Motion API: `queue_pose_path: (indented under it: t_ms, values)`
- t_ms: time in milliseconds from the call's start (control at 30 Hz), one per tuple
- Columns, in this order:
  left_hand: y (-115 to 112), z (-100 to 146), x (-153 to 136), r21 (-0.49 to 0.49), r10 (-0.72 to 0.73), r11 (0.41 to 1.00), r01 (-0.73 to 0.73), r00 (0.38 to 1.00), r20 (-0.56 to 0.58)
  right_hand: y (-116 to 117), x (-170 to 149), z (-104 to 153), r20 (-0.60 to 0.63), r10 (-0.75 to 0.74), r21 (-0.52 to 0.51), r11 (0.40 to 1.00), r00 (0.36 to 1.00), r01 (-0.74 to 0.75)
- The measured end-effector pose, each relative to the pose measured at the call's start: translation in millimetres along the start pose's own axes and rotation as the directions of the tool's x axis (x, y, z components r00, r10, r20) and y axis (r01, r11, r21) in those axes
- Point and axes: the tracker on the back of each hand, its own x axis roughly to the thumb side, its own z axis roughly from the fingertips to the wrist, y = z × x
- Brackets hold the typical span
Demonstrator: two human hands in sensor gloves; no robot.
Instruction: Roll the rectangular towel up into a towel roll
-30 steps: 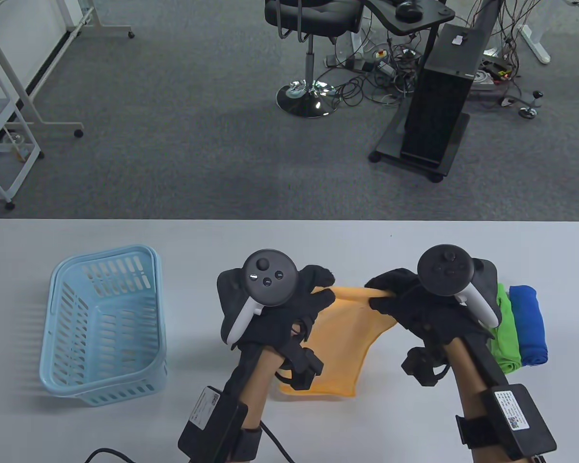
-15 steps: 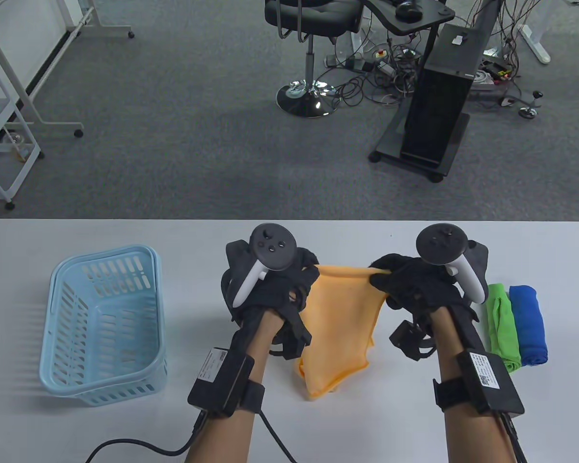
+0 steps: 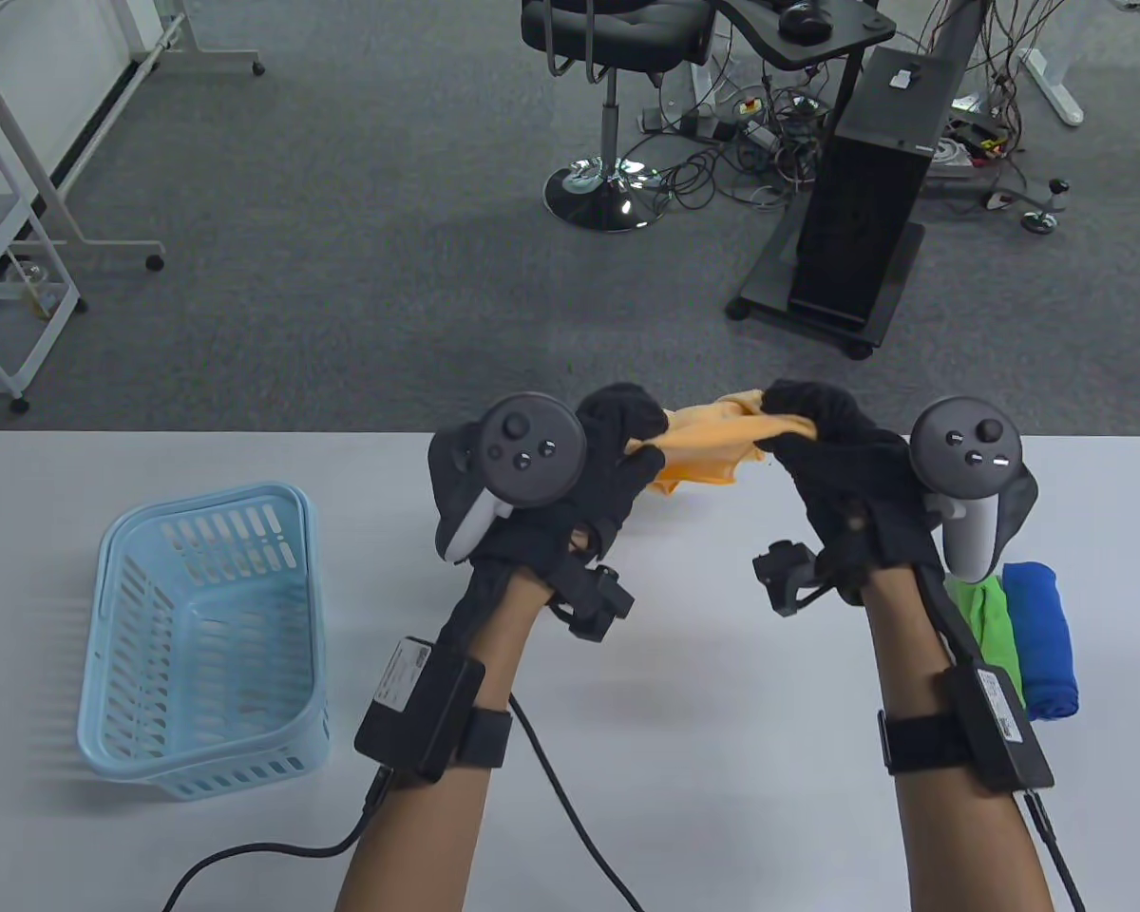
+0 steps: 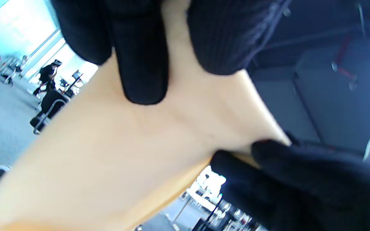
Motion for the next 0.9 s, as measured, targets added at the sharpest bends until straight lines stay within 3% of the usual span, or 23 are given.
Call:
queue_pose_path:
  t_ms: [67,100,133,167,233,300,367,433,600,667,733,833,900]
  values:
    - [-38,28,-13,-0.093,-0.109,0.991,0.102,0.991,-0.083,18,-33,22,-0.035,0.083,0.039,0.996,0.996,-0.082]
    - [-69,45,-26,-0.148,-0.171,0.977,0.154,0.979,-0.109,39,-70,41,-0.076,0.175,0.123,0.979,0.982,-0.165]
    - [-90,56,-35,-0.2,-0.215,0.962,0.188,0.969,-0.123,47,-84,48,-0.095,0.205,0.161,0.969,0.974,-0.188]
    - [-124,77,-50,-0.29,-0.286,0.928,0.234,0.946,-0.151,72,-126,69,-0.155,0.281,0.313,0.923,0.947,-0.223]
    - [-170,107,-65,-0.458,-0.337,0.859,0.226,0.925,-0.175,93,-165,97,-0.217,0.367,0.483,0.846,0.905,-0.227]
    - [-196,134,-70,-0.542,-0.383,0.809,0.228,0.904,-0.191,99,-183,119,-0.225,0.44,0.544,0.797,0.869,-0.262]
    - [-203,152,-69,-0.529,-0.402,0.811,0.25,0.895,-0.194,98,-185,132,-0.216,0.509,0.599,0.743,0.833,-0.298]
    - [-200,167,-65,-0.502,-0.404,0.829,0.248,0.885,-0.23,87,-175,137,-0.156,0.574,0.585,0.709,0.804,-0.392]
    - [-188,172,-63,-0.414,-0.396,0.868,0.275,0.886,-0.242,74,-153,138,-0.103,0.553,0.458,0.764,0.827,-0.454]
    - [-188,171,-63,-0.422,-0.355,0.879,0.224,0.898,-0.262,81,-148,147,-0.006,0.517,0.428,0.775,0.856,-0.465]
    - [-186,170,-60,-0.392,-0.357,0.887,0.243,0.9,-0.249,96,-150,157,0.091,0.486,0.542,0.708,0.869,-0.453]
    - [-187,171,-65,-0.414,-0.372,0.877,0.243,0.889,-0.266,115,-153,164,0.136,0.534,0.588,0.634,0.834,-0.502]
    - [-189,171,-72,-0.43,-0.369,0.875,0.223,0.882,-0.292,125,-153,166,0.179,0.6,0.567,0.585,0.78,-0.58]
